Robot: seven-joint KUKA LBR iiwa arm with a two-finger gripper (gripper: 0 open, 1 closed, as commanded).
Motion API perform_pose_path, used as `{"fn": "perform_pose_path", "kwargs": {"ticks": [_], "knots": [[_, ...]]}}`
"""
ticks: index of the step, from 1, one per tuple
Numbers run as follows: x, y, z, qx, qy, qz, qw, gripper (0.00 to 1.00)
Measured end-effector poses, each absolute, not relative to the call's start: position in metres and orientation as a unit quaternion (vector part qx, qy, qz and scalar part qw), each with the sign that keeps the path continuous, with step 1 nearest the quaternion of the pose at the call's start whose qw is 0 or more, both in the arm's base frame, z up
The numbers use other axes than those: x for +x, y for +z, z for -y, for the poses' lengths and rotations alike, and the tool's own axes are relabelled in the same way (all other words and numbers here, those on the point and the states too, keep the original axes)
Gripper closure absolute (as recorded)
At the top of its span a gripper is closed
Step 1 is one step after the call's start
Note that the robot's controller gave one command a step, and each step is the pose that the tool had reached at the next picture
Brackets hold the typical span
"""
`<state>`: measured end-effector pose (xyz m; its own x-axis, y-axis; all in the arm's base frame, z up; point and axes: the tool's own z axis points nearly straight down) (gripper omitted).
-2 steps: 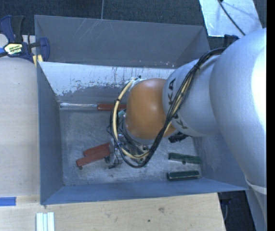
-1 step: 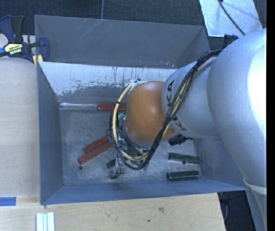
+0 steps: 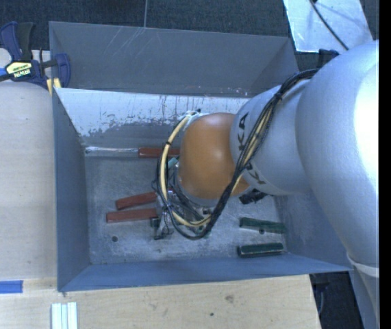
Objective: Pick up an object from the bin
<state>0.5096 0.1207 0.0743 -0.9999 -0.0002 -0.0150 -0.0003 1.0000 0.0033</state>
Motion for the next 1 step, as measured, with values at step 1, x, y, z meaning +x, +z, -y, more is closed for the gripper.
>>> {"fn": "perform_pose_path", "kwargs": {"ticks": [1], "knots": [[0.5261,0.1691,-0.1414,-0.015,0.002,-1.0,0.006,1.0]]}}
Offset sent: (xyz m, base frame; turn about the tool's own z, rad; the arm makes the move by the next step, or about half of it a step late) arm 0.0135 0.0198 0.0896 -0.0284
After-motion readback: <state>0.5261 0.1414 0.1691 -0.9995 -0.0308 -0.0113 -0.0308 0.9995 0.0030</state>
